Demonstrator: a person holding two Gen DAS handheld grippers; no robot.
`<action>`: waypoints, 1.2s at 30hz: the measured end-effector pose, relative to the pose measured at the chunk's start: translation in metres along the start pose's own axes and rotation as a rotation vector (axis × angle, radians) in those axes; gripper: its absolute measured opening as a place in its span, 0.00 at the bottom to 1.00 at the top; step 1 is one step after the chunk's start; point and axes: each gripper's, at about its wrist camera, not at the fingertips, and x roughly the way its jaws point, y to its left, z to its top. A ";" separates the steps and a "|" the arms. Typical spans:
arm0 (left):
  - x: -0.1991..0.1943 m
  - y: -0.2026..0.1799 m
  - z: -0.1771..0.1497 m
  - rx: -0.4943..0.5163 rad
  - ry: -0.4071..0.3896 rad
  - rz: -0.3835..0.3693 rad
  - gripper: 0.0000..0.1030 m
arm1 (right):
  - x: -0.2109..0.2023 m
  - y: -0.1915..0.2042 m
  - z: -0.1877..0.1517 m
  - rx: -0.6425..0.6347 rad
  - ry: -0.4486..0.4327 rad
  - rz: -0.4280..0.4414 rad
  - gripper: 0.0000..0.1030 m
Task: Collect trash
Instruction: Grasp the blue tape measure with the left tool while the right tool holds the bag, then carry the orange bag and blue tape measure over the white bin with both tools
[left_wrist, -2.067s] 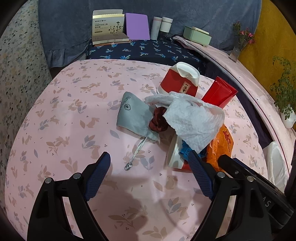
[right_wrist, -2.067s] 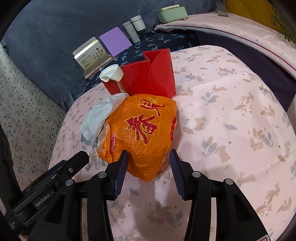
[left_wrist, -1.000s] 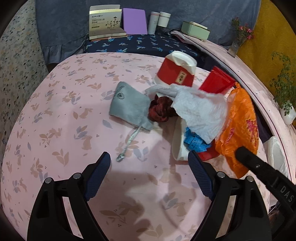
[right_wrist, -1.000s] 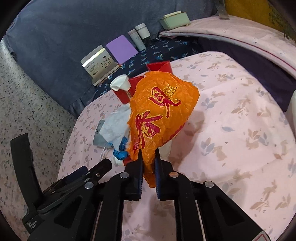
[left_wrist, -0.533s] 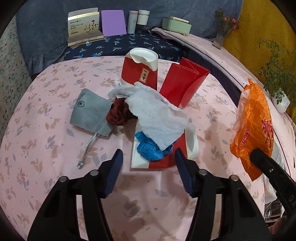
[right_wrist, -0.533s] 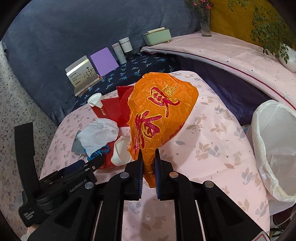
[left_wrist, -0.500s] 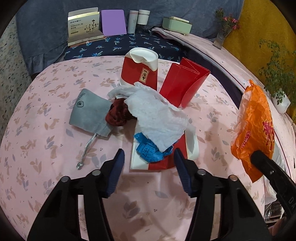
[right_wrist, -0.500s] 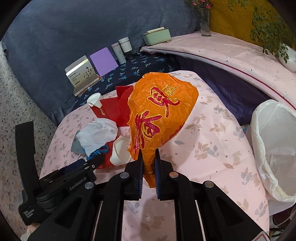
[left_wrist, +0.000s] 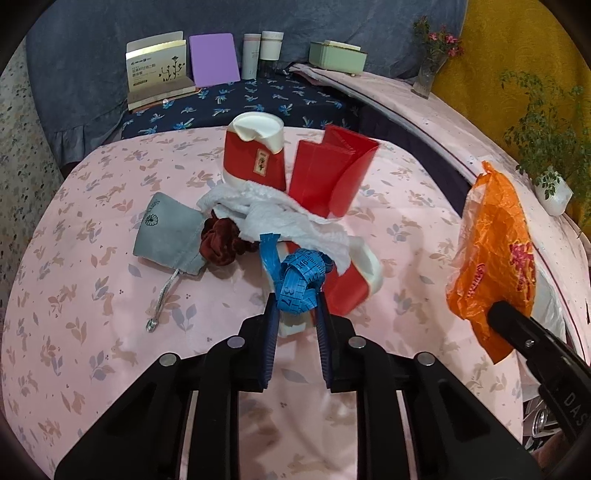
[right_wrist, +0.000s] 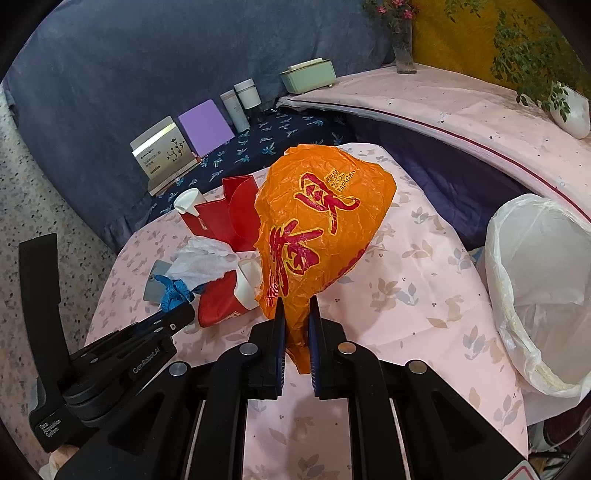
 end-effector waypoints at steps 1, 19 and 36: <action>-0.004 -0.003 0.000 0.005 -0.005 -0.005 0.18 | -0.003 -0.001 -0.001 -0.001 -0.004 0.000 0.11; -0.048 -0.105 -0.009 0.174 -0.058 -0.102 0.18 | -0.072 -0.048 -0.006 0.057 -0.107 -0.025 0.11; -0.031 -0.228 -0.023 0.372 -0.020 -0.232 0.18 | -0.109 -0.164 -0.014 0.232 -0.157 -0.159 0.11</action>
